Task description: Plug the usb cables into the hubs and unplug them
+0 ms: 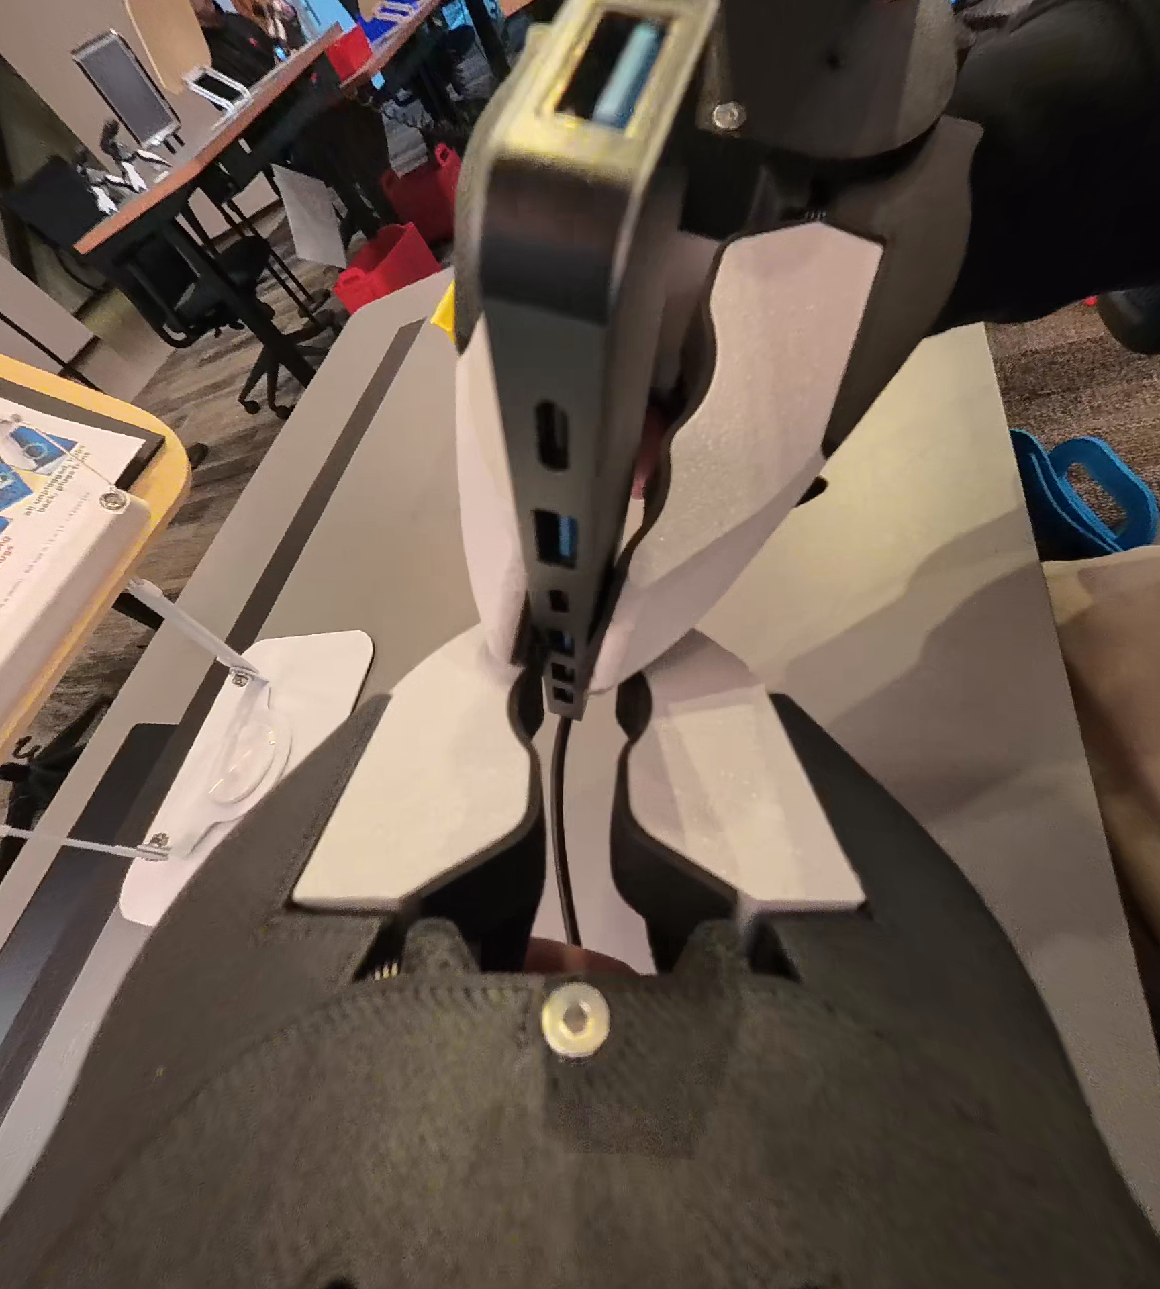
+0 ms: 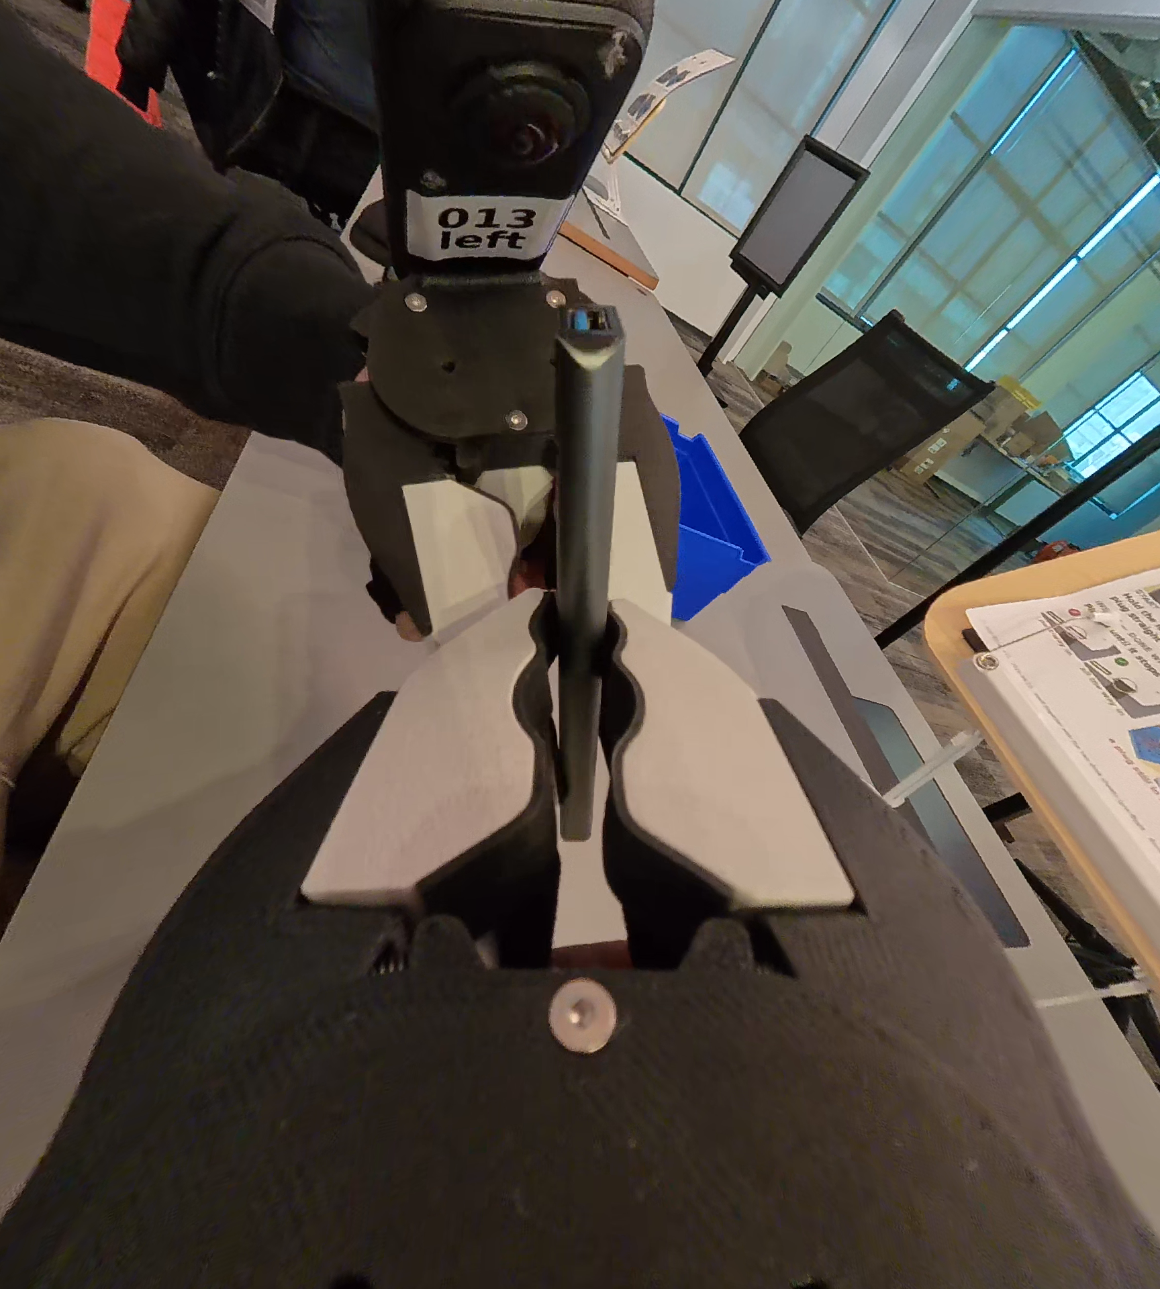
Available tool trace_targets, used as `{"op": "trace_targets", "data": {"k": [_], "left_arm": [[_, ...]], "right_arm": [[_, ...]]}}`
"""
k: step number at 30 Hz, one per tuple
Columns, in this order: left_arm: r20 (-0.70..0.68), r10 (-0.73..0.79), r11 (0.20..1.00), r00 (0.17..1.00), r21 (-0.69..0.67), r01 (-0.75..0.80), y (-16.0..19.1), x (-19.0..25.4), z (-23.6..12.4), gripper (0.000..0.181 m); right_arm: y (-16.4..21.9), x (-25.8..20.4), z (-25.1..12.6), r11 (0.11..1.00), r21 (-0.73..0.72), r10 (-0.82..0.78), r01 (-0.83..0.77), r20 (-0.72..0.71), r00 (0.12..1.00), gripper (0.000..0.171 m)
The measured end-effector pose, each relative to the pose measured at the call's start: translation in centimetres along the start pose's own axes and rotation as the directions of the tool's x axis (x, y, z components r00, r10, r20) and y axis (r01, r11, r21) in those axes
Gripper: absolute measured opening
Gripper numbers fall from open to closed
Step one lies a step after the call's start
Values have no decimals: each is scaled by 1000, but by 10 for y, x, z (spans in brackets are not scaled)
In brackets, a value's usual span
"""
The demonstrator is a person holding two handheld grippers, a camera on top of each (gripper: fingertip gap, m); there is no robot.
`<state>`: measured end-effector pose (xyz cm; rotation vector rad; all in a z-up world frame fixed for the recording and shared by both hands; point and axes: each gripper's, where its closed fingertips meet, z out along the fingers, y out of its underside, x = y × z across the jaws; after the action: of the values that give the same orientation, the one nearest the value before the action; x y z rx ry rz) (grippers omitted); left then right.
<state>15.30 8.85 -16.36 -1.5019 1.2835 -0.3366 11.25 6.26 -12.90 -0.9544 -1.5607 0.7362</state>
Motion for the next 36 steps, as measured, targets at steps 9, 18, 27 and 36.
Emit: {"op": "trace_targets", "data": {"k": [9, 18, 27, 36], "left_arm": [[43, 78, 991, 996, -110, -73, 9, -5, 3, 14], [62, 150, 936, 987, -331, -121, 40, -12, 3, 11], [28, 186, 910, 982, -381, -162, 48, -8, 4, 11], [64, 189, 921, 980, -357, -155, 41, -15, 0, 13]], "right_arm": [[7, -1, -1, 998, -52, -33, 33, 9, 999, 11], [4, -1, -4, 995, -78, -63, 64, 8, 998, 21], [9, -11, 1, 991, -109, -68, 73, 56, 996, 11], [7, -3, -8, 996, -77, -51, 54, 42, 998, 11]]}}
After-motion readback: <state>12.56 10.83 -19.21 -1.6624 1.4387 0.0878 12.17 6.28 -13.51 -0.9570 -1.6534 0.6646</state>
